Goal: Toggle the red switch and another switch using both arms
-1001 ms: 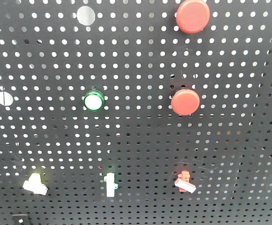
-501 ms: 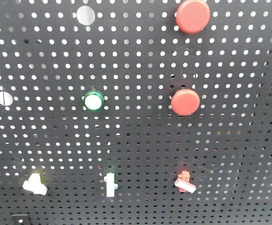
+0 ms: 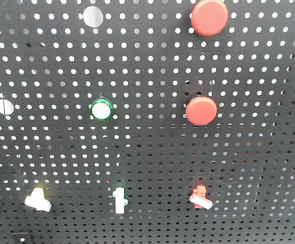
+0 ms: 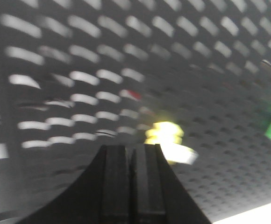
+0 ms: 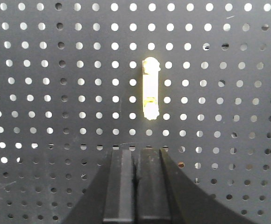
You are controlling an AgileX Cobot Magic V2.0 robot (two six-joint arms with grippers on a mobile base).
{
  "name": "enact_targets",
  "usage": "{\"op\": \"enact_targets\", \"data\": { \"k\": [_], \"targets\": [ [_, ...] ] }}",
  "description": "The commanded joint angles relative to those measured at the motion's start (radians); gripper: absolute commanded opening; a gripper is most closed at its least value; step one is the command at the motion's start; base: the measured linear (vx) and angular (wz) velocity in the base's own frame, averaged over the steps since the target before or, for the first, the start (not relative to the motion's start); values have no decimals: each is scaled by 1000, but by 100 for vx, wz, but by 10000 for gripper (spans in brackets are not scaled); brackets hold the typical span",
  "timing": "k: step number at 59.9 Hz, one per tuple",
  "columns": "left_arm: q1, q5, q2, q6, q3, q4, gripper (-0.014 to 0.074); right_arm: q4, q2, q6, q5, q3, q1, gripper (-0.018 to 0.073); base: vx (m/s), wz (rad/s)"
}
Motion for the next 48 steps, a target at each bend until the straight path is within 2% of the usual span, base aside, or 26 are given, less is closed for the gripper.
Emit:
{"op": "enact_targets", "data": {
  "k": [1,10,16,21,42,48],
  "targets": [
    [-55,-165,25,2,-40,-14,2,-5,10,-7,-88,-33,-3,-6,0,0],
    [-134,-215,80,3,-67,-5,2,-5,10,-7,-88,-33,-3,-6,0,0],
    [-164,-272,121,6,-87,-4,2,-5,10,-7,-86,-33,-3,-6,0,0],
    [-163,-307,146,6,-90,-4,2,-5,10,-7,-86,-33,-3,-6,0,0],
    [-163,-287,165,-3,-89,-18,2,-6,10,-7,-75,-33,-3,-6,0,0],
    [-163,-257,165,-4,-89,-62,2,-6,10,-7,-68,-33,-3,-6,0,0]
  ]
}}
